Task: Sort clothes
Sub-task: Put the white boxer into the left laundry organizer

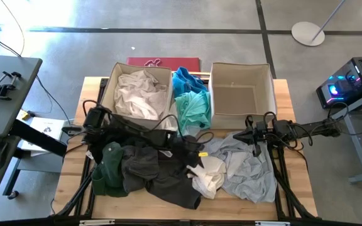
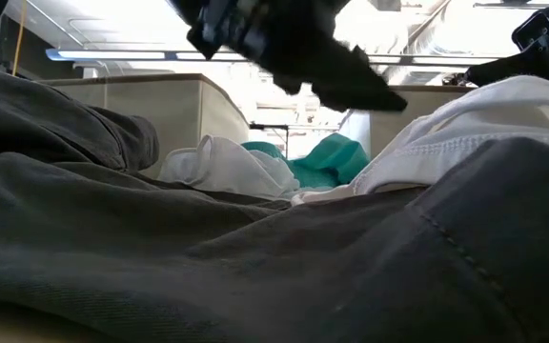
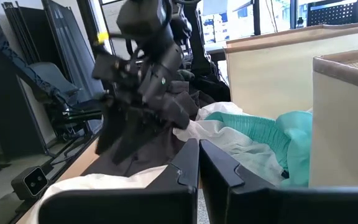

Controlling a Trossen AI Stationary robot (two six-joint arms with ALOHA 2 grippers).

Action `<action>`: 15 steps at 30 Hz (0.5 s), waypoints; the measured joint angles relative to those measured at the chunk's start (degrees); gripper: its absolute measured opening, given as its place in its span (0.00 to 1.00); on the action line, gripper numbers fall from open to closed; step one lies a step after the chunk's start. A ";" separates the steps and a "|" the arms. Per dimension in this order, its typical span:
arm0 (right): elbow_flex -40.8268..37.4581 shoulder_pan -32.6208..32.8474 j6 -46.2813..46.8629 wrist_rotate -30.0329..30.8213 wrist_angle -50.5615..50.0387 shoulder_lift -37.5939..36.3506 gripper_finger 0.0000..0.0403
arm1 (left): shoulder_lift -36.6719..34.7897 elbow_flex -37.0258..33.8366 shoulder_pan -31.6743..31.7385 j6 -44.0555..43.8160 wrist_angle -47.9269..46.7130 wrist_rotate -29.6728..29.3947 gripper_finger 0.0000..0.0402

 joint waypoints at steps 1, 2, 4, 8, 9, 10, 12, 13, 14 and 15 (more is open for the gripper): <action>0.00 0.00 0.00 0.00 -0.02 0.00 0.00 | 0.39 0.00 0.00 1.55 -0.55 0.00 0.54; 0.00 0.00 0.00 0.00 -0.02 0.00 0.00 | 0.77 0.00 0.00 2.71 -0.70 0.00 0.54; 0.00 0.00 0.00 0.00 0.00 0.00 0.00 | 1.64 0.00 0.18 3.73 -0.32 0.03 0.54; 0.00 0.00 0.00 0.00 -0.02 0.00 0.00 | 4.68 0.00 0.77 4.18 -0.15 0.02 0.53; 0.00 0.00 0.01 0.00 -0.01 0.00 0.00 | 5.54 0.00 0.84 4.43 -0.14 -0.05 0.53; 0.00 0.00 0.00 0.00 0.00 0.00 0.00 | 6.42 0.00 0.90 4.81 0.13 -0.07 0.52; 0.00 0.00 0.00 0.00 -0.02 0.00 0.00 | 8.09 0.00 1.08 5.47 0.92 -0.46 0.51; 0.00 0.00 0.00 0.00 -0.02 0.00 0.00 | 8.90 0.00 1.12 5.47 1.25 -0.82 0.50; 0.00 0.00 0.00 0.00 -0.01 0.00 0.00 | 9.56 0.00 1.13 5.46 1.39 -1.12 0.48; 0.00 0.00 0.00 0.00 0.00 0.00 0.00 | 9.99 0.00 1.13 5.43 1.60 -1.13 0.46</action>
